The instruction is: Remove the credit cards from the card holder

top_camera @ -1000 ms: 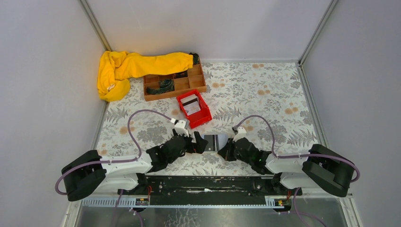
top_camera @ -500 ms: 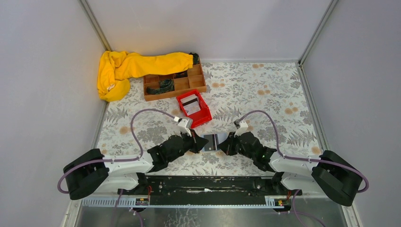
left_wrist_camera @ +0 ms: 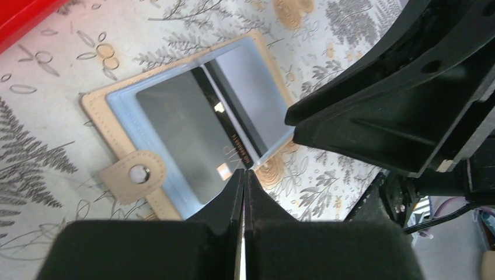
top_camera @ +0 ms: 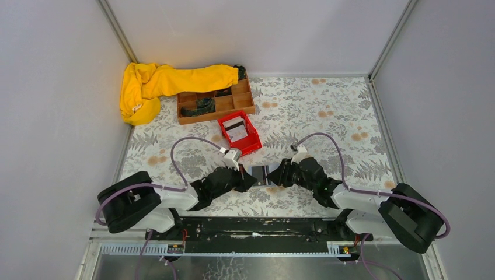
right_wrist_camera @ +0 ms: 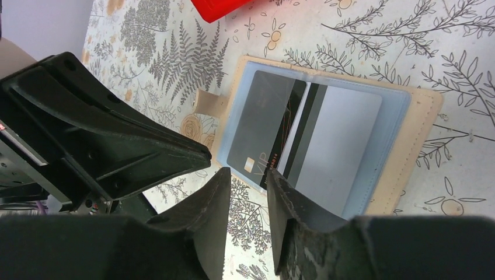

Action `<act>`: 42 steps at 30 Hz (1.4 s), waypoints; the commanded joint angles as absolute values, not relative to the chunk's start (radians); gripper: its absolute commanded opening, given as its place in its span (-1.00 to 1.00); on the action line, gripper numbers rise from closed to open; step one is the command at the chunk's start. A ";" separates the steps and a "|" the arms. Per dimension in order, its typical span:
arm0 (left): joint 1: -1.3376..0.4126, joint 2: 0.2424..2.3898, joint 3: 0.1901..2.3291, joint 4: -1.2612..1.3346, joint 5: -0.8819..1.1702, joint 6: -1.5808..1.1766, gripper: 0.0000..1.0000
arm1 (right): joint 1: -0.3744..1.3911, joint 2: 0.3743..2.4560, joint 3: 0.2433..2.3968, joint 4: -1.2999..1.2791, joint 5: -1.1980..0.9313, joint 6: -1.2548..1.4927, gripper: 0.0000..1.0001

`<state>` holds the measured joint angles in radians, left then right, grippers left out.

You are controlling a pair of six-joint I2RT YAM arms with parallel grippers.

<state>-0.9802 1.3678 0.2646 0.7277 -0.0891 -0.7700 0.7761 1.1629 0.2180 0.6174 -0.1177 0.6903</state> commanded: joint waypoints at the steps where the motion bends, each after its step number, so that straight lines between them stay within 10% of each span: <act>1: -0.966 1.393 0.232 0.825 -0.096 -0.779 -1.00 | 0.764 1.208 0.267 0.693 -0.158 0.672 -0.26; 30: -0.929 1.580 0.202 0.925 -0.065 -0.762 -1.00 | 0.761 1.443 0.281 0.825 -0.182 0.655 -0.23; 42: -0.923 1.598 0.211 0.918 -0.054 -0.759 -1.00 | 0.761 1.456 0.255 0.920 -0.218 0.696 -0.95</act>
